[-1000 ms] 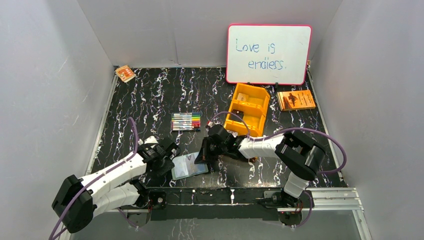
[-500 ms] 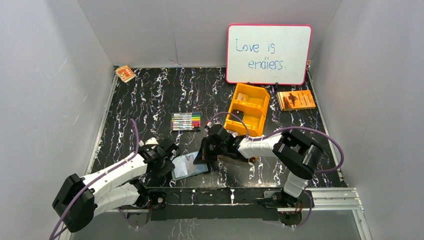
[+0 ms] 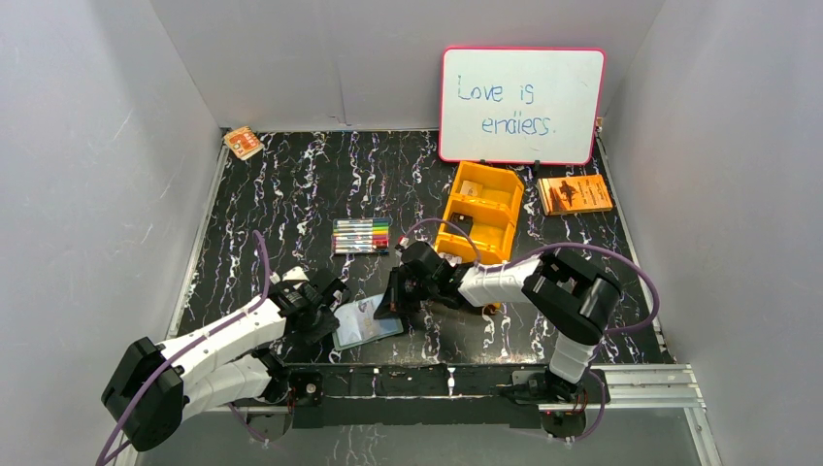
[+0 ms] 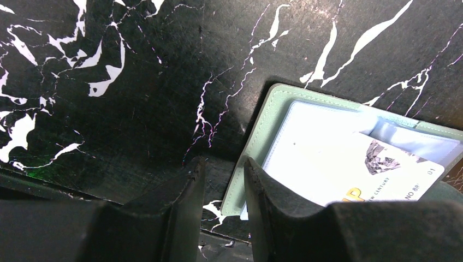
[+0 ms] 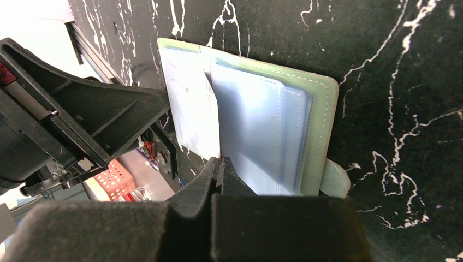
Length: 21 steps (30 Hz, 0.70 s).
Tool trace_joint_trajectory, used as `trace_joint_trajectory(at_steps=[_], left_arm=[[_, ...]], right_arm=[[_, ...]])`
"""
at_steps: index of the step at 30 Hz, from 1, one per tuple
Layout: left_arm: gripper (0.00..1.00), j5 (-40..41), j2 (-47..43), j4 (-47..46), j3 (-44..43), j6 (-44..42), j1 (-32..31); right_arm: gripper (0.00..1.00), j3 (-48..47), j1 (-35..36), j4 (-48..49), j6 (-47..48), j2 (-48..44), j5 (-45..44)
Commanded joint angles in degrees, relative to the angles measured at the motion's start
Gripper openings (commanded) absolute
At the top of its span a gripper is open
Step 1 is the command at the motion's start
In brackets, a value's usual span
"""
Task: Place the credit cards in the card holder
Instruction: Insert the credit card into the card holder.
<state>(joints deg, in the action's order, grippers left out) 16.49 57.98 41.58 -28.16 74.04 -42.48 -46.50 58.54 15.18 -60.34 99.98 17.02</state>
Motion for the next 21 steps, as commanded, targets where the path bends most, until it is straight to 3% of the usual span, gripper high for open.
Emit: trace_joint_trajectory(at_steps=[1,21], left_arm=[[0.3,-0.58,0.69,-0.38,1.18,-0.07,0.12],[0.29,-1.88,1.7,-2.19,1.78,-1.0,0.12]], right_arm=[[0.0,-2.19,-0.02,2.22,0.13,0.6,0.78],[0.0,-3.89,0.03,1.52,-0.4,2.94,-2.68]])
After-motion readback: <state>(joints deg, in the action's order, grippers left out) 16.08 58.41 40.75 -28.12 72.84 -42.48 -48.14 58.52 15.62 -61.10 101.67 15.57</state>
